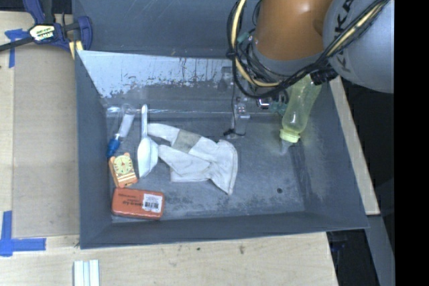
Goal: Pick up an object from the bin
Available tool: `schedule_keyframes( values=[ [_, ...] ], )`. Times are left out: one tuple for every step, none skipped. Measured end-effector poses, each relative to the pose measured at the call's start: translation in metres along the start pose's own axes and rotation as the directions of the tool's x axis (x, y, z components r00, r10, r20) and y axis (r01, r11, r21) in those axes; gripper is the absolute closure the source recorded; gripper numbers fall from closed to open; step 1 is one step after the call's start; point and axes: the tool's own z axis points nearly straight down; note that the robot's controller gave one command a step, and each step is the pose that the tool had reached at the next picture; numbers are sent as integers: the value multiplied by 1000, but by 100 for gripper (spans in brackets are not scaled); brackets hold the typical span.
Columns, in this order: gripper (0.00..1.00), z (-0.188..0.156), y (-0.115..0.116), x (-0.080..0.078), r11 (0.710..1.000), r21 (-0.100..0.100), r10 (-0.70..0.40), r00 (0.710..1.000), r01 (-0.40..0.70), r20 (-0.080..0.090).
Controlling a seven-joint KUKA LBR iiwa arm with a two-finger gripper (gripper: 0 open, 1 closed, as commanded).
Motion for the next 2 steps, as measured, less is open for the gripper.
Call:
schedule_keyframes(
  values=[
    [0,-5,0,-1,1000,-1,0,1000,0,8],
    [0,38,8,-4,999,1,-52,999,52,15]
  ],
)
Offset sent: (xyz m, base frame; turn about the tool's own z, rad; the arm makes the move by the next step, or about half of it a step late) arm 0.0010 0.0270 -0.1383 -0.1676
